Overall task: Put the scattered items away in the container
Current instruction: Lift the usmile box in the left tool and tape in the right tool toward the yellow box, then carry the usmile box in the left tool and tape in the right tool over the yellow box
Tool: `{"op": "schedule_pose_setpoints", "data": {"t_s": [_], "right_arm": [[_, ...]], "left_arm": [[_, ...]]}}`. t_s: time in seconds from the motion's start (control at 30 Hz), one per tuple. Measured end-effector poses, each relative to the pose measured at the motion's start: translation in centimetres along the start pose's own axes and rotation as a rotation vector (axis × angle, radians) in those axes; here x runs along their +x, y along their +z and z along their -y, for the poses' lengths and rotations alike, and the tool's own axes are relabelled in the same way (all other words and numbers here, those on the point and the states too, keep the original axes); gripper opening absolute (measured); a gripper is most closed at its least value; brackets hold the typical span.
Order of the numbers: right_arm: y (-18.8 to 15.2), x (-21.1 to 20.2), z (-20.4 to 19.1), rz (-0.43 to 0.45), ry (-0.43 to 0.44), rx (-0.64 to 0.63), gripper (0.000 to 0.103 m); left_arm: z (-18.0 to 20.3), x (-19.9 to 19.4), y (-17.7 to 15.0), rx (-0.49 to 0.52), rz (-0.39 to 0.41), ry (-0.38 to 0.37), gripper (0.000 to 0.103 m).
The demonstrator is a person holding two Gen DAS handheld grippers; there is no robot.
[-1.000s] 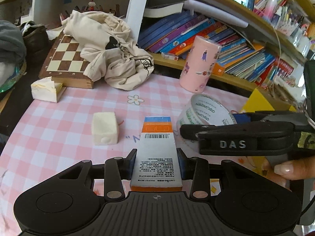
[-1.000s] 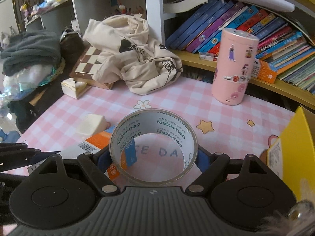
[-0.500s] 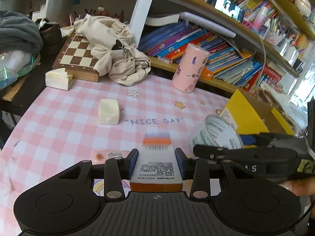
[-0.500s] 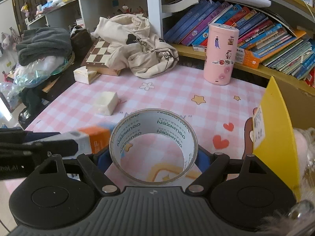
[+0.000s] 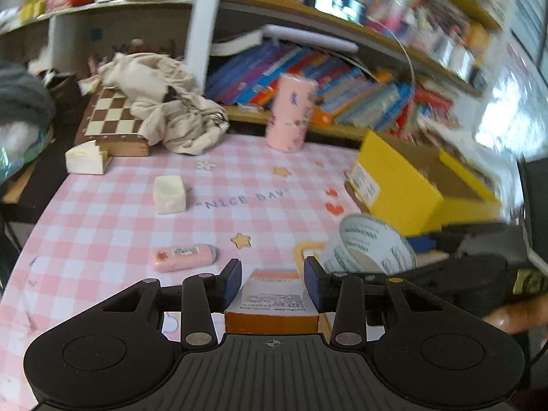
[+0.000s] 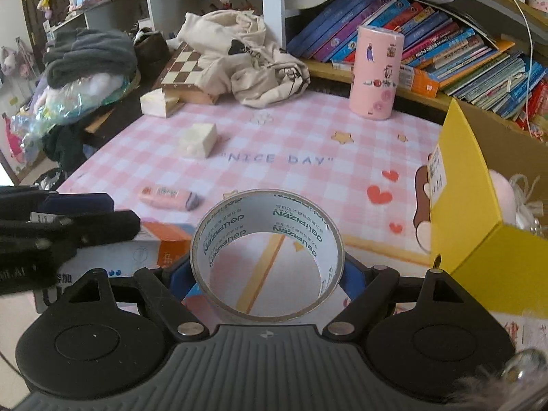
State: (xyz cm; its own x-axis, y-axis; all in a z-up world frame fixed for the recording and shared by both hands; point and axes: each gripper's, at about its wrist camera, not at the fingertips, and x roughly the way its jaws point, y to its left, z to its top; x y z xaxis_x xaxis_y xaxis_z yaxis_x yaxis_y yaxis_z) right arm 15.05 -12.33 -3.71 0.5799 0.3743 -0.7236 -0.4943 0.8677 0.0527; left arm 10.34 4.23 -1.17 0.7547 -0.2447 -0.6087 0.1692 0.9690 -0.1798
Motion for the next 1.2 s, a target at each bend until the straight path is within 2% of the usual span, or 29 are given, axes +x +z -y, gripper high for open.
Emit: {"op": "schedule_pose_setpoints", "data": {"t_s": [0.17, 0.3, 0.37, 0.57, 0.7, 0.93, 1.2], "right_arm": [[-0.8, -0.6, -0.2, -0.012, -0.004, -0.005, 0.083], [-1.6, -0.8, -0.2, -0.032, -0.017, -0.011, 0.083], [-2.0, -0.9, -0.3, -0.039, -0.019, -0.015, 0.083], [-2.6, -1.3, -0.6, -0.043, -0.020, -0.027, 0.083], [-2.6, -1.4, -0.6, -0.045, -0.026, -0.015, 0.083], [-2.7, -2.0, -1.4, -0.030, -0.025, -0.014, 0.083], [-2.8, -3.1, -2.7, -0.001, -0.016, -0.026, 0.083]], "left_arm": [[0.6, 0.6, -1.4, 0.015, -0.089, 0.014, 0.039], [0.1, 2.2, -3.1, 0.016, -0.209, 0.041, 0.040], [0.0, 2.2, -3.5, 0.016, -0.203, 0.033, 0.040], [0.8, 3.3, -3.9, 0.080, -0.263, 0.058, 0.045], [0.2, 3.0, -3.9, 0.051, -0.252, 0.040, 0.039], [-0.9, 0.2, -3.0, -0.060, -0.170, 0.001, 0.039], [-0.7, -2.3, -2.8, -0.073, -0.111, -0.025, 0.039]]}}
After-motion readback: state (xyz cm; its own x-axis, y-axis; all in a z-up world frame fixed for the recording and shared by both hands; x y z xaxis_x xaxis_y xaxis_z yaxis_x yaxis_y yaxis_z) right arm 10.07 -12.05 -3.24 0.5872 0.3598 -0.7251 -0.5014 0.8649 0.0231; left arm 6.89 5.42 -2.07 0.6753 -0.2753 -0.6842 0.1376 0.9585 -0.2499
